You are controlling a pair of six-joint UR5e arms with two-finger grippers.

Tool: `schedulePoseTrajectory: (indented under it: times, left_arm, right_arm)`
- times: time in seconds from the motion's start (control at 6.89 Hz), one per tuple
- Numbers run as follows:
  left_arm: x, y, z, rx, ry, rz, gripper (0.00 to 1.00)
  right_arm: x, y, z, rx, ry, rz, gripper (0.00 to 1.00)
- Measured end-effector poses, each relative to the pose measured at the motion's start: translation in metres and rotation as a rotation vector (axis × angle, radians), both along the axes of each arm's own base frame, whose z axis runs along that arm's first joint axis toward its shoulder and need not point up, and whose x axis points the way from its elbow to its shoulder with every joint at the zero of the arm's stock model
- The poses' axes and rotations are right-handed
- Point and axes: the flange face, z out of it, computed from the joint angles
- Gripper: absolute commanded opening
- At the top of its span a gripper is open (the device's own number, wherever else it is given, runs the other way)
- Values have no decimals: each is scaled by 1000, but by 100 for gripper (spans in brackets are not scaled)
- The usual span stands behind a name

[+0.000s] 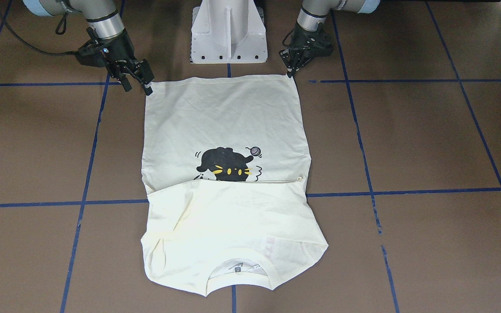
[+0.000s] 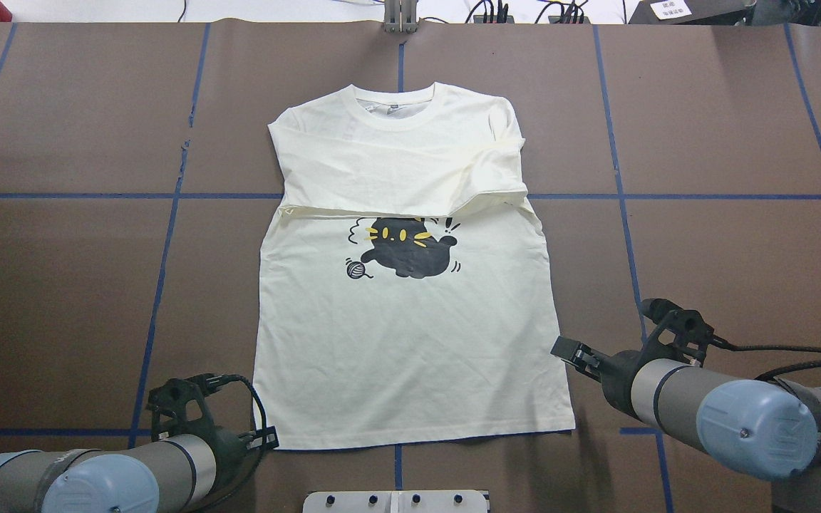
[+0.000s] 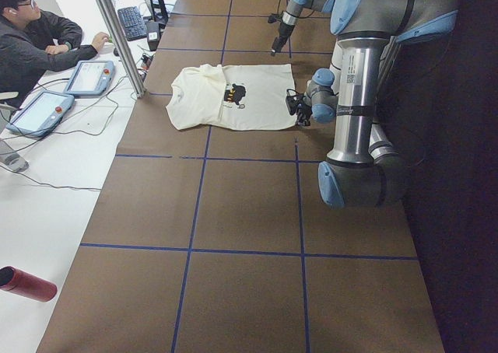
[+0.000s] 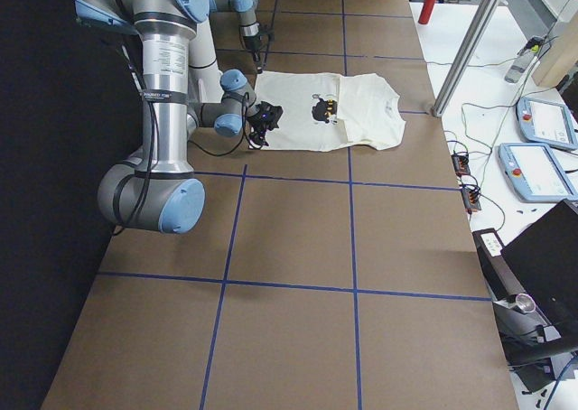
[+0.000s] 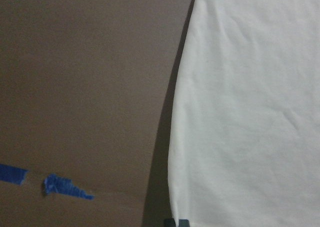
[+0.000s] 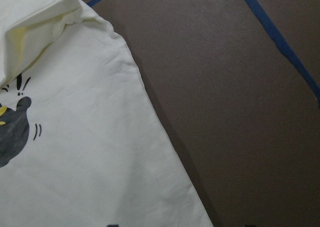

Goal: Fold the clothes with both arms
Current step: 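Position both grippers at the hem corners and close on them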

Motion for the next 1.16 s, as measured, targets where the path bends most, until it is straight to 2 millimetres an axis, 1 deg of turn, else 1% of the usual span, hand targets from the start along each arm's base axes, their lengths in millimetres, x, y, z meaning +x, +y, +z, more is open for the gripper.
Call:
schedulePoseTrajectory:
  times: [0.15, 0.29, 0.87, 1.16]
  left_arm:
    - [-1, -2, -3, 9, 6, -13, 0]
    - [-1, -3, -6, 18, 11, -25, 0]
    - [-2, -6, -15, 42, 28, -54, 0]
    - [-2, -7, -17, 46, 31, -58, 0]
  right_arm:
    - [-5, 6, 3, -14, 19, 1, 74]
    - [-11, 12, 5, -33, 38, 0, 72]
    - [-36, 52, 16, -61, 71, 3, 67]
    - [-43, 66, 20, -56, 86, 4, 54]
